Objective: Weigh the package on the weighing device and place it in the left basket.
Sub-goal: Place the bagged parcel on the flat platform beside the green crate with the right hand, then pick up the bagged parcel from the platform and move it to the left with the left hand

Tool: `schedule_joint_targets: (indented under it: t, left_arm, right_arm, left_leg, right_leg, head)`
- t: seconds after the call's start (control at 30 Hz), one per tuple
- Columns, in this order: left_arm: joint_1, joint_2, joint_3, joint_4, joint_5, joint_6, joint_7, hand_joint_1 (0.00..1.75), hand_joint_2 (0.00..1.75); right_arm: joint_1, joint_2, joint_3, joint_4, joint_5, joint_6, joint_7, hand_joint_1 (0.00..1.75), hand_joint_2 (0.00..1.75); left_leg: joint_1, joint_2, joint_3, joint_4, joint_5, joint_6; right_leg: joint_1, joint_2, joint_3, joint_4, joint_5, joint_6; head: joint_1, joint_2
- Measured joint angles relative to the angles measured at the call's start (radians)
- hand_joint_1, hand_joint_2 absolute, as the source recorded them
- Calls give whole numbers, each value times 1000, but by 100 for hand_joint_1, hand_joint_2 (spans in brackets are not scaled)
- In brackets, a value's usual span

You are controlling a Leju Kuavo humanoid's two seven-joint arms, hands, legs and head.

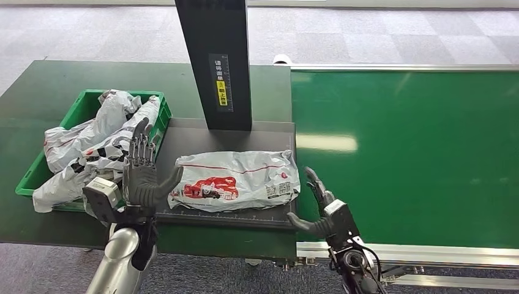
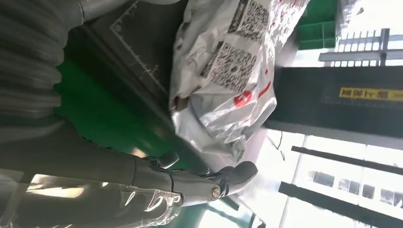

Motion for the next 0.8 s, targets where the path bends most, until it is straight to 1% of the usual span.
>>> schedule_joint_targets:
  t: [0.1,0.23,0.3,0.43,0.6,0.73,0.8]
  left_arm:
    - [2,0,-1,6,-7,-4,-3,0,175]
    - [20,1,-9,13,-45,-9,-1,0,175]
    - [30,1,-17,18,-65,-13,3,0,175]
    - [38,1,-30,29,-84,-21,10,0,175]
    - [48,4,-43,39,-135,-46,31,0,175]
    - [56,7,-61,53,-234,-50,76,0,175]
    - [53,9,-78,68,-315,-35,124,0,175]
  right_arm:
    - [40,-8,-46,-44,-76,82,-2,0,175]
    - [91,-7,-114,-129,-310,265,64,0,175]
    - [108,-7,-149,-175,-373,298,89,0,175]
    - [128,-10,-189,-237,-392,304,98,0,175]
    - [179,-30,-214,-326,-307,280,34,0,175]
    - [206,-39,-237,-405,-249,251,16,0,175]
    - [207,-41,-245,-434,-215,226,9,0,175]
  left_leg:
    - [0,0,0,0,0,0]
    - [0,0,0,0,0,0]
    - [0,0,0,0,0,0]
    - [0,1,0,0,0,0]
    - [0,0,0,0,0,0]
    - [0,1,0,0,0,0]
    - [0,1,0,0,0,0]
  right_leg:
    - [0,0,0,0,0,0]
    - [0,0,0,0,0,0]
    - [0,0,0,0,0,0]
    - [0,0,0,0,0,0]
    - [0,0,0,0,0,0]
    - [0,0,0,0,0,0]
    - [0,0,0,0,0,0]
  head:
    - [0,0]
    - [0,0]
    - [0,0]
    - [0,0]
    - [0,0]
    - [0,0]
    - [0,0]
